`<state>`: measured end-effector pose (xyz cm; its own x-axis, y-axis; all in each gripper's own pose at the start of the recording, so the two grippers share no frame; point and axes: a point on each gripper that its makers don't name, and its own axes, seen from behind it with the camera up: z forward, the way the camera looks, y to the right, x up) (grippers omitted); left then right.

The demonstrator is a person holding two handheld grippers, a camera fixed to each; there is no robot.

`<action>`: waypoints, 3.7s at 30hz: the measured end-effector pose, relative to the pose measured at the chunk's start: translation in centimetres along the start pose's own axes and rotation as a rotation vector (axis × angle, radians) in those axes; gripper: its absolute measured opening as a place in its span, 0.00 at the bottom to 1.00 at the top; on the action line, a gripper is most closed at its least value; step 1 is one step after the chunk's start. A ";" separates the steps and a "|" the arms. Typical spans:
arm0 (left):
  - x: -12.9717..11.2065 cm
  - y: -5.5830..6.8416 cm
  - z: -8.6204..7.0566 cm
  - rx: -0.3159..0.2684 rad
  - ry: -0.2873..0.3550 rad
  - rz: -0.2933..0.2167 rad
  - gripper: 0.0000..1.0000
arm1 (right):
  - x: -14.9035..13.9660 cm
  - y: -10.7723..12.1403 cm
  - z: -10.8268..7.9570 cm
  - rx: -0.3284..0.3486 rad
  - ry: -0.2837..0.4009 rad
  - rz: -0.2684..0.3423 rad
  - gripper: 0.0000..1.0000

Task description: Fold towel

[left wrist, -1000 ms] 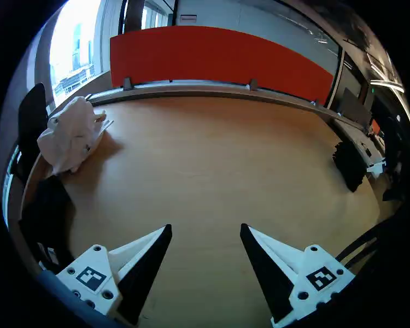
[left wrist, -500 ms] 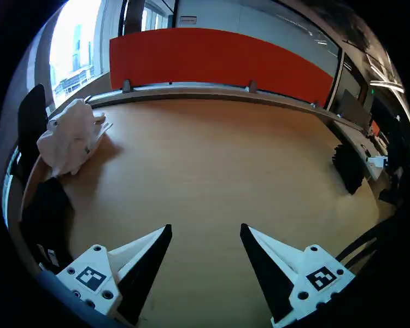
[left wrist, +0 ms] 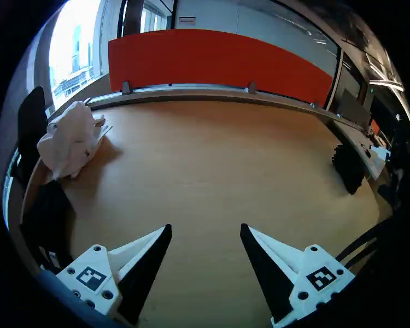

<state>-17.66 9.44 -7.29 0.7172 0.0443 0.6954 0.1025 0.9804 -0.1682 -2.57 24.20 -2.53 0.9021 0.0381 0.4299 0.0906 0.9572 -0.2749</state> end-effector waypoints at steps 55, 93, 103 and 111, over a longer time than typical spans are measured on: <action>10.1 -3.4 -1.4 0.088 0.330 -0.037 0.92 | 10.7 -9.9 -4.6 0.205 0.333 0.020 0.99; 20.7 -6.7 -6.2 0.177 0.662 -0.019 0.92 | 13.3 -21.6 -8.1 0.333 0.358 0.034 0.99; 21.1 -6.8 -6.5 0.166 0.689 -0.022 0.93 | 13.7 -22.5 -8.6 0.331 0.356 0.028 0.99; 20.5 -6.7 -5.7 0.165 0.689 -0.012 0.93 | 14.2 -23.1 -9.0 0.322 0.358 0.025 0.99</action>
<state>0.25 2.71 4.08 0.9952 -0.0448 0.0874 0.0465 0.9988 -0.0171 11.97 0.03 2.21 0.9960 0.0152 0.0878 -0.0174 0.9996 0.0235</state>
